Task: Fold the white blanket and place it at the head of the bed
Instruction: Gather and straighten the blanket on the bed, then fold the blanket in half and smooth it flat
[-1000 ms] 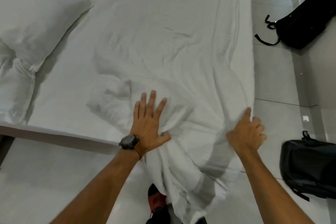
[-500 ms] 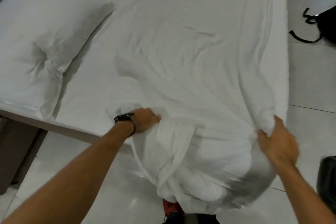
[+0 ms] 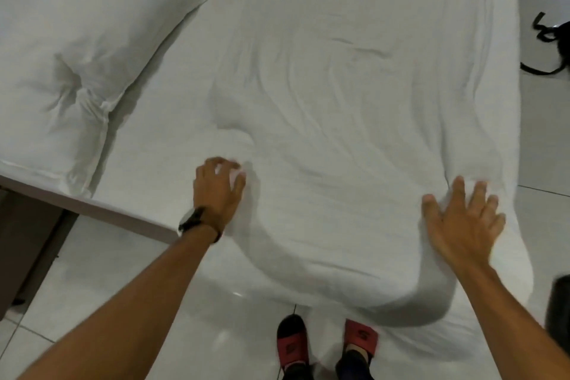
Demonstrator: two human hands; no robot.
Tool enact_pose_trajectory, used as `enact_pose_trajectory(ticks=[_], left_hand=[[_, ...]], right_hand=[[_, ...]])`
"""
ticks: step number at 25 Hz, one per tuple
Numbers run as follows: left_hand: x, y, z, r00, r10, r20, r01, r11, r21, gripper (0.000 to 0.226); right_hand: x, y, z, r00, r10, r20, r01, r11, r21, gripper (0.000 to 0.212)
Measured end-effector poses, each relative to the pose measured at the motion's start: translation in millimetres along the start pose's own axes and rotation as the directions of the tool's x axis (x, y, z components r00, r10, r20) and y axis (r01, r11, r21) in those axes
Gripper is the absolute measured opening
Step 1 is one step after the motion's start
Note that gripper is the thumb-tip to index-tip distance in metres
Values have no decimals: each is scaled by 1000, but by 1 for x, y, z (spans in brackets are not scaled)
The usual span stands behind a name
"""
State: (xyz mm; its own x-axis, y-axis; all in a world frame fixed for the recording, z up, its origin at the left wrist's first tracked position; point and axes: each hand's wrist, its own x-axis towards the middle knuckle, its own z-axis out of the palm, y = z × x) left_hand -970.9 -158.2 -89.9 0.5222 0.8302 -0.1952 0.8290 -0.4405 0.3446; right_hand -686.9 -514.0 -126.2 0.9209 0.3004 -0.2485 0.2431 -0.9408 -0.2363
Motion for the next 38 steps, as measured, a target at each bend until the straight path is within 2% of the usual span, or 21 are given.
enact_pose_trajectory(ticks=[2, 3, 4, 6, 8, 10, 12, 16, 18, 22, 24, 27, 30, 31, 32, 34, 35, 36, 38], left_hand=[[40, 9, -1, 958, -274, 82, 281, 955, -99, 82], [56, 7, -1, 915, -378, 138, 394, 913, -109, 96], [65, 4, -2, 884, -429, 185, 451, 887, -96, 101], [67, -8, -6, 888, -394, 237, 425, 900, -97, 85], [56, -23, -14, 924, -323, 206, 354, 924, -142, 69], [43, -40, -21, 935, -304, 181, 331, 932, -147, 69], [30, -51, -27, 930, -313, 193, 340, 931, -131, 74], [-7, -62, -26, 905, -355, 234, 404, 888, -218, 80], [-38, -77, -21, 921, -341, 186, 381, 886, -264, 83], [-79, -85, -15, 921, -361, 148, 387, 799, -460, 65], [-72, -70, -22, 928, -364, 82, 344, 750, -565, 64], [-27, -27, -52, 933, -360, 2, 279, 719, -637, 62], [43, 33, -78, 949, -312, -36, 215, 728, -651, 55], [73, 45, -81, 942, -328, -75, 204, 734, -648, 55], [105, 51, -82, 925, -366, -96, 223, 732, -644, 65], [163, 63, -85, 907, -415, -68, 276, 710, -648, 96], [183, 66, -82, 905, -421, -54, 285, 696, -659, 96], [192, 67, -75, 918, -392, -51, 267, 710, -652, 86], [183, 57, -55, 966, -257, -21, 197, 789, -581, 48]], right_hand=[[6, 6, 0, 985, 134, -109, -124, 988, 96, 85], [9, 11, -7, 968, 214, -133, -196, 971, 135, 92], [11, 17, -16, 955, 277, -109, -258, 953, 157, 98], [12, 25, -37, 941, 338, -12, -331, 927, 177, 92], [5, 26, -56, 950, 305, 60, -311, 930, 197, 68], [-6, 26, -66, 955, 291, 51, -295, 933, 207, 56], [-19, 22, -62, 947, 319, 52, -322, 927, 194, 59], [-41, 27, -42, 904, 416, 96, -427, 868, 253, 83], [-58, 47, -40, 864, 480, 152, -503, 814, 291, 92], [-87, 61, -37, 810, 524, 262, -585, 692, 423, 85], [-87, 49, -42, 808, 540, 234, -575, 641, 509, 70], [-74, 27, -66, 813, 574, 99, -496, 594, 633, 41], [-30, 1, -107, 859, 512, -13, -339, 588, 735, 33], [-6, -10, -121, 867, 497, -23, -307, 571, 762, 34], [22, -19, -131, 875, 483, -25, -282, 552, 785, 36], [85, -33, -144, 898, 440, 6, -255, 509, 822, 39], [110, -38, -147, 906, 422, 30, -254, 487, 836, 46], [130, -37, -140, 910, 411, 60, -269, 472, 840, 58], [142, -28, -123, 902, 405, 149, -355, 499, 791, 84]])
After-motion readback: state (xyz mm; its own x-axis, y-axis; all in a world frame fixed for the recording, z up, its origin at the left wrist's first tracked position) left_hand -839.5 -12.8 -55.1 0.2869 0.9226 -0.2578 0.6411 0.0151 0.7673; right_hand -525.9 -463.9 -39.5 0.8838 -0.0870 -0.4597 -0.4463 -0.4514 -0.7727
